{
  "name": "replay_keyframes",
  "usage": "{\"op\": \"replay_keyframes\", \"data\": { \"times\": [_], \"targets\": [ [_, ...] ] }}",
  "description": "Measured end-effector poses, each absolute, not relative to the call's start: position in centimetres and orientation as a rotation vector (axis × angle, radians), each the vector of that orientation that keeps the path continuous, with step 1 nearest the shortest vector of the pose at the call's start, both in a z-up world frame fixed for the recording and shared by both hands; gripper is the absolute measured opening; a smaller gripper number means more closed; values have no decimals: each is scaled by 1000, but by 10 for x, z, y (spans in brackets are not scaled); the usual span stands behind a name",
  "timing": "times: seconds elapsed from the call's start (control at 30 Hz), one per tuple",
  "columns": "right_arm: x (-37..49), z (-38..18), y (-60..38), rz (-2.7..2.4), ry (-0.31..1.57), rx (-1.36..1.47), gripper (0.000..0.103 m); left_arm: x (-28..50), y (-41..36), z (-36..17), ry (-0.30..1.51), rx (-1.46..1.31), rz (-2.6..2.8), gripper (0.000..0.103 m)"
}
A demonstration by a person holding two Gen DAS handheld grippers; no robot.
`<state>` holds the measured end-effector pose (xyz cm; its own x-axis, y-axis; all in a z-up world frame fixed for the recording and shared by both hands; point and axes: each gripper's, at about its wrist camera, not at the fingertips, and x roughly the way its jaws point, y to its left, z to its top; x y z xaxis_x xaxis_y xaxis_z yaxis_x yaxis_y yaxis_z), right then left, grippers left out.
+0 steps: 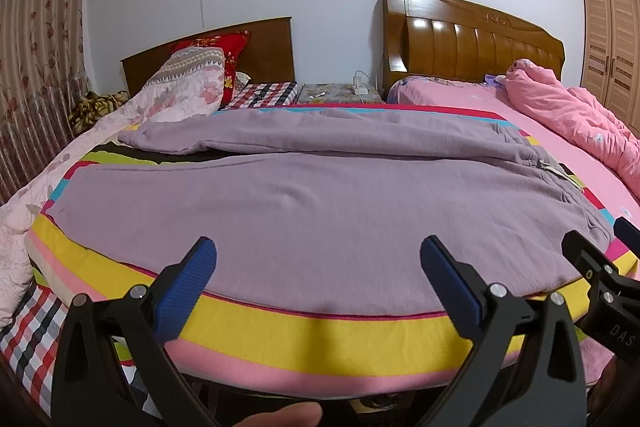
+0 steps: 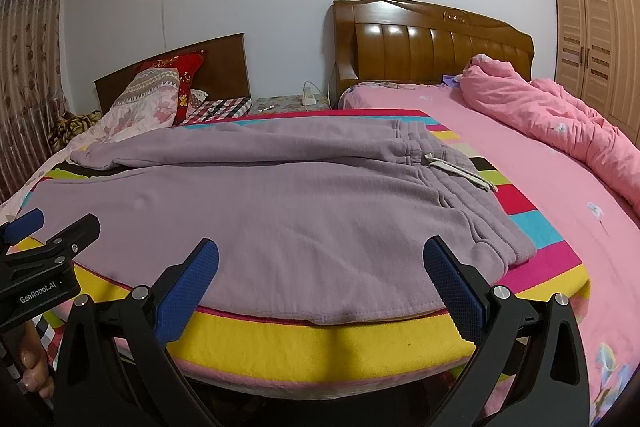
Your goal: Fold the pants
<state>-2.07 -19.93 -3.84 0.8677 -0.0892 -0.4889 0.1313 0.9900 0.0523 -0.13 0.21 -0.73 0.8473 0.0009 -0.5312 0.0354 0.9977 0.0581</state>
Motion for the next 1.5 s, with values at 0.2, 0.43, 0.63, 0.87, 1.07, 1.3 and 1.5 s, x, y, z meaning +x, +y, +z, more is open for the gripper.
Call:
{"op": "replay_keyframes", "data": {
  "times": [0.2, 0.43, 0.63, 0.87, 1.07, 1.3, 1.5],
  "targets": [
    [-21, -39, -199, -115, 511, 88, 99, 1, 3, -7, 572, 66, -17, 102],
    [-21, -40, -199, -115, 515, 92, 99, 1, 2, -7, 575, 66, -16, 102],
    [-20, -41, -199, -114, 518, 93, 99, 1, 3, -6, 579, 65, -15, 102],
    [-20, -42, -199, -113, 525, 97, 99, 1, 3, -7, 588, 65, -14, 102],
    [-18, -44, -200, -111, 536, 98, 99, 5, 2, -11, 612, 71, -5, 102],
    [-12, -47, -203, -120, 563, 114, 99, 11, 6, -16, 639, 67, 1, 102],
    [-6, -50, -205, -124, 584, 114, 99, 14, 5, -20, 649, 81, -5, 102]
  ]
}}
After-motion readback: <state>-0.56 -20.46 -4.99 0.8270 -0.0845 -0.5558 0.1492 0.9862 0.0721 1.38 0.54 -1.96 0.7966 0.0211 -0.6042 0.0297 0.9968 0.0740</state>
